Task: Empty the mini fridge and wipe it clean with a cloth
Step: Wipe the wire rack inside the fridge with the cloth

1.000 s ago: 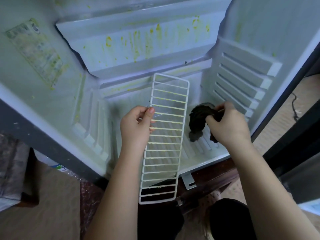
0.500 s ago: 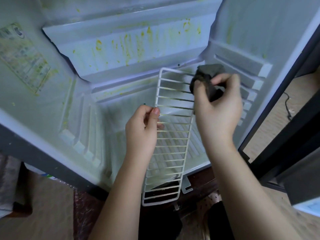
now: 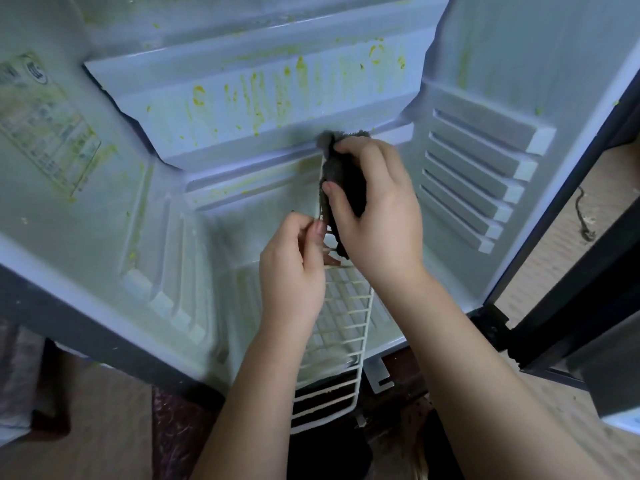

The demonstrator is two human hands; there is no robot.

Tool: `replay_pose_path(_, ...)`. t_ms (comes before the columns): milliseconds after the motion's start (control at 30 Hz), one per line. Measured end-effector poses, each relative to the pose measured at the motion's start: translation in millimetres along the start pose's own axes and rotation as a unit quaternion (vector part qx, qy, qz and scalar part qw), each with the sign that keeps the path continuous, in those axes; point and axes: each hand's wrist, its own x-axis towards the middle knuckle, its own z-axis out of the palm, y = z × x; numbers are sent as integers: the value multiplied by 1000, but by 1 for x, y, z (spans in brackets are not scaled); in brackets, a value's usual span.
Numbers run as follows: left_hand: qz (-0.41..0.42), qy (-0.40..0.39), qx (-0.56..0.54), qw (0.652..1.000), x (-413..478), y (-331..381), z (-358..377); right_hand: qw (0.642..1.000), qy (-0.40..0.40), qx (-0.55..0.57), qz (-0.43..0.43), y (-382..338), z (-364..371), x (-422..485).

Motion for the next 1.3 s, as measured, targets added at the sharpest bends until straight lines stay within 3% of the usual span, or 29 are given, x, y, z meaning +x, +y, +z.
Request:
replay_pose_path(533, -2, 0, 7, 1000, -7, 5, -3, 999, -6, -33, 15, 14, -9, 1)
replay_pose_path(1300, 25, 13, 42, 999, -6, 1, -6, 984, -85, -97, 120, 45, -24, -1)
